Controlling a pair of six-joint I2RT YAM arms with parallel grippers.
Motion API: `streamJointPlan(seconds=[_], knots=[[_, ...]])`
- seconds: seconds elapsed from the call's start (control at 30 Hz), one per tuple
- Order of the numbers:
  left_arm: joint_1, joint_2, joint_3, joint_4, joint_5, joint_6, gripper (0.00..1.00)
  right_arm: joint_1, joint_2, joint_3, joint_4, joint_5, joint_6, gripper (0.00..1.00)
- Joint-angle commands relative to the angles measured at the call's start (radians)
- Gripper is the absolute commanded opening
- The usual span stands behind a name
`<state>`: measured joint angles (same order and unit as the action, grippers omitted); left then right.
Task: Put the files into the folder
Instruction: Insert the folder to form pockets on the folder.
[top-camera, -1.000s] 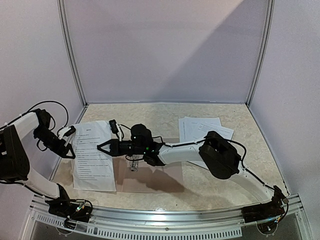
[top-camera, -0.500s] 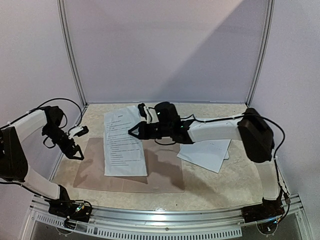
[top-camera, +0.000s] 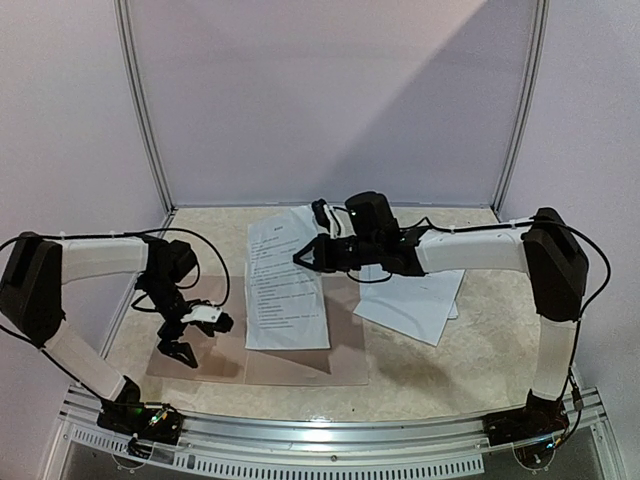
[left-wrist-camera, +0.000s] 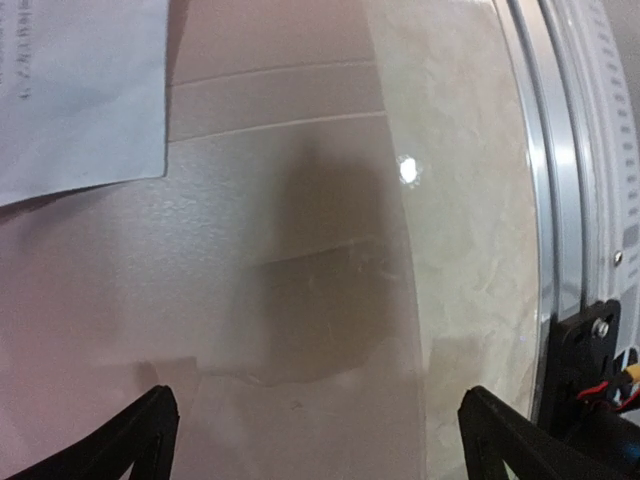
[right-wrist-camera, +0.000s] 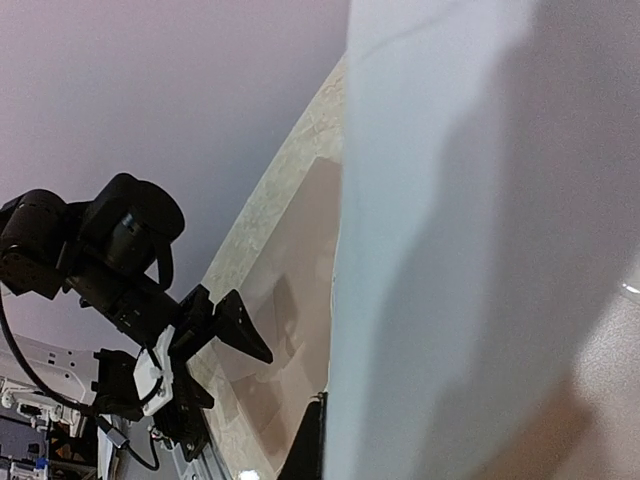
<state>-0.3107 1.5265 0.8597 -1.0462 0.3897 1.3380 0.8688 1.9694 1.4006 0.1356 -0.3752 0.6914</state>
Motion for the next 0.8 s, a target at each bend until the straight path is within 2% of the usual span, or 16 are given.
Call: streamJointPlan(seconds=[0.0,0.1,0.23,0.37,0.53,0.77], knots=[[-0.07,0.05,-0.025,0.053,-0.099,0.151,1.0,0.016,0.029,-0.015,0.034,0.018,0.04,0.0],[-0.107,0.083,-0.029,0.054,-0.14,0.137,1.0,0.023,0.035,-0.013,0.037,0.036,0.047,0.0],[-0.145,0.061,-0.062,0.146,-0.204,0.07,0.99,0.047,0.042,-0.015,0.069,0.048,0.064,0.0],[-0.153,0.038,-0.09,0.175,-0.244,0.102,0.98,0.068,0.069,-0.022,0.105,0.055,0.116,0.0],[-0.204,0.032,-0.106,0.151,-0.286,0.087,0.9,0.098,0.094,-0.047,0.156,0.104,0.195,0.0],[-0.208,0.01,-0.124,0.147,-0.275,0.06,0.79,0.125,0.102,-0.055,0.138,0.154,0.2,0.0]])
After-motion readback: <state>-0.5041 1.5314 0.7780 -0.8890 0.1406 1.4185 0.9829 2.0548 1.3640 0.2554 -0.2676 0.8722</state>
